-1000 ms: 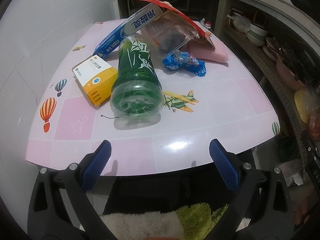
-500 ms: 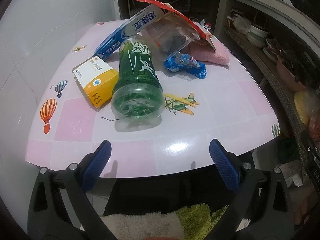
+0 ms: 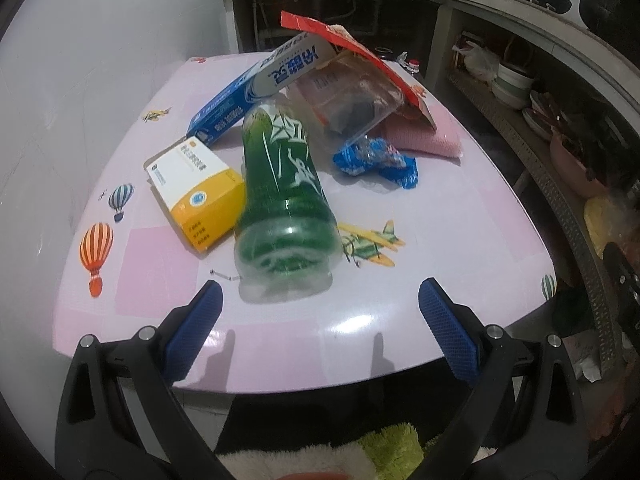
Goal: Collect trash
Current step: 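Reach the right tool to the red snack bag and close on it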
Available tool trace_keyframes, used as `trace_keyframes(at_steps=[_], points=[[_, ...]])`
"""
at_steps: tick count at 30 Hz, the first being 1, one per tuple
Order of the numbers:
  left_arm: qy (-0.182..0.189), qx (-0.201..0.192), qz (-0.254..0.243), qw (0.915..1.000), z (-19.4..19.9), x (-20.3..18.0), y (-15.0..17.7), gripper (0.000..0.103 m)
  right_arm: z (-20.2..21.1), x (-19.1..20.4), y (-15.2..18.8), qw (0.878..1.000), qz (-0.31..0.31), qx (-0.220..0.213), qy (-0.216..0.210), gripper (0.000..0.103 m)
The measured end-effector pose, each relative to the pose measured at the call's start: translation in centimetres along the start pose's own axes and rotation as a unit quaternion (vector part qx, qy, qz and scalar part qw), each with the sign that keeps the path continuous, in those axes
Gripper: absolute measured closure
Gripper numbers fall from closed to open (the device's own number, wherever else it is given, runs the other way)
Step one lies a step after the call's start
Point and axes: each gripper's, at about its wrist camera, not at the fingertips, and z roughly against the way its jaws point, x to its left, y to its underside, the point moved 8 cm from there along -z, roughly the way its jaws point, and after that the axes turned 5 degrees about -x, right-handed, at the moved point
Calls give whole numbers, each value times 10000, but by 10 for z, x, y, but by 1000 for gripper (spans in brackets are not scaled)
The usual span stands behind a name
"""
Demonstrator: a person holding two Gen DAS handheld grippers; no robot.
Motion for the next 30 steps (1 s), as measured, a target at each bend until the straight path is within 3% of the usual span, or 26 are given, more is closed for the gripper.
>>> trace_keyframes(at_steps=[8, 16, 20, 25, 30], points=[[140, -183, 274, 9994, -2, 26, -27, 9, 0, 34, -35, 9967, 260, -650, -400, 6], [243, -528, 548, 9968, -6, 63, -54, 9, -2, 111, -94, 9787, 974, -1403, -1135, 6], [322, -704, 838, 9935, -10, 90, -64, 8, -9, 163, -105, 9662, 1451, -1549, -1463, 6], [59, -830, 1062, 9909, -15, 123, -72, 8, -22, 225, -109, 9502, 2052, -1592, -1723, 14], [52, -862, 1102, 9902, -17, 137, -77, 8, -45, 265, -105, 9407, 2553, -1522, -1636, 24]])
